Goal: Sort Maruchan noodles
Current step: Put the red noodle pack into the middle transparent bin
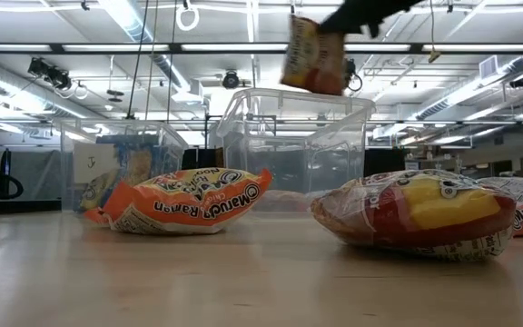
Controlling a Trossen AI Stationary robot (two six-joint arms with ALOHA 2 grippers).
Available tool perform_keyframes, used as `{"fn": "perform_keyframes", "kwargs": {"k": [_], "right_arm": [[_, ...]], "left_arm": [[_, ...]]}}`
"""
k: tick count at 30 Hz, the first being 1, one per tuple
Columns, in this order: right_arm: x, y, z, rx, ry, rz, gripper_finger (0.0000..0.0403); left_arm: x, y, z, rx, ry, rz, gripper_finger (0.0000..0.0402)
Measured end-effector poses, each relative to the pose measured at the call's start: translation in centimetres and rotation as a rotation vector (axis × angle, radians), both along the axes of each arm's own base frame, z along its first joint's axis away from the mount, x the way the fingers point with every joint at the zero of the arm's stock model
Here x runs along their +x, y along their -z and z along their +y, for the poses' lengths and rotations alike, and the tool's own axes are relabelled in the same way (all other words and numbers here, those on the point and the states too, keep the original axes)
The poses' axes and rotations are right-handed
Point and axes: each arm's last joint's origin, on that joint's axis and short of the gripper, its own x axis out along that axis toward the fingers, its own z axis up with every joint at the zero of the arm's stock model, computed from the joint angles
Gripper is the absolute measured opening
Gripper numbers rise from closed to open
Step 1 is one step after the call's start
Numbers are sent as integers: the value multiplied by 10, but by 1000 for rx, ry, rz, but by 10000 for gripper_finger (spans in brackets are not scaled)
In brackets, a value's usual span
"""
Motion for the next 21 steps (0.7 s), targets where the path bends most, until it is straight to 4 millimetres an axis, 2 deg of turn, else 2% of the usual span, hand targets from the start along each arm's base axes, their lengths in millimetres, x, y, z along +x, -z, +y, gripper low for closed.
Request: {"fn": "perform_keyframes", "kwargs": {"k": [2,6,9,12,16,21], "right_arm": [[24,13,13,-51,-45,92,6],[60,39,29,-100,5,225,6],[83,47,31,-116,24,261,6],[103,58,26,-129,37,318,6],[118,72,15,-107,69,356,6],[121,91,2,-57,27,459,6]], "left_arm": [[-8,3,1,8,37,66,123],[-13,6,1,31,103,148,123],[-13,6,1,57,147,183,123],[-11,7,-1,60,186,201,123],[-10,7,-1,57,191,204,123],[-11,7,-1,54,189,199,123]]}}
